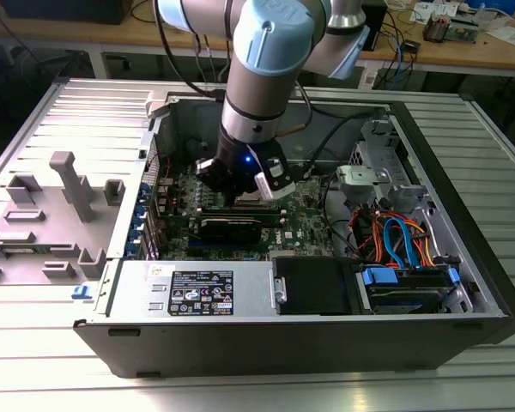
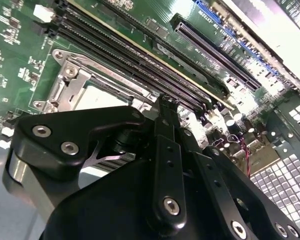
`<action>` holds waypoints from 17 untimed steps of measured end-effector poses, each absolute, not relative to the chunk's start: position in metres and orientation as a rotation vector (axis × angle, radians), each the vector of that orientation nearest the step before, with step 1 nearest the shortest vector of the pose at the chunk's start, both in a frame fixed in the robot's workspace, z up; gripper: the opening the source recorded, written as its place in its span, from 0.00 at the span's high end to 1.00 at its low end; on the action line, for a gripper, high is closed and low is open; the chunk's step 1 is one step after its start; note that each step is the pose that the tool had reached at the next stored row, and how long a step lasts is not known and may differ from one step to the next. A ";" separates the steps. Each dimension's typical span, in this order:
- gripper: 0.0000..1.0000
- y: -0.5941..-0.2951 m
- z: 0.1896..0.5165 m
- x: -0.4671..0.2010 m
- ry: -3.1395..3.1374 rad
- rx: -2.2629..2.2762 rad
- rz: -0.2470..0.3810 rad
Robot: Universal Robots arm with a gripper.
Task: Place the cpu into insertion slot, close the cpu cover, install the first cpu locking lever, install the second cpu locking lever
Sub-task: 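Install the second cpu locking lever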
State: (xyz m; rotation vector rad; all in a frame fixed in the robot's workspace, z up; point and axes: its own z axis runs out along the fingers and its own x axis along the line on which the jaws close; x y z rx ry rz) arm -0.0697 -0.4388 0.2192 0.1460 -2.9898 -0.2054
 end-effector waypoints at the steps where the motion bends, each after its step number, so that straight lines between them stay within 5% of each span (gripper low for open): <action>1: 0.89 -0.439 0.218 -0.071 -2.990 0.146 -0.207; 17: 0.89 -0.439 0.216 -0.072 -2.989 0.147 -0.221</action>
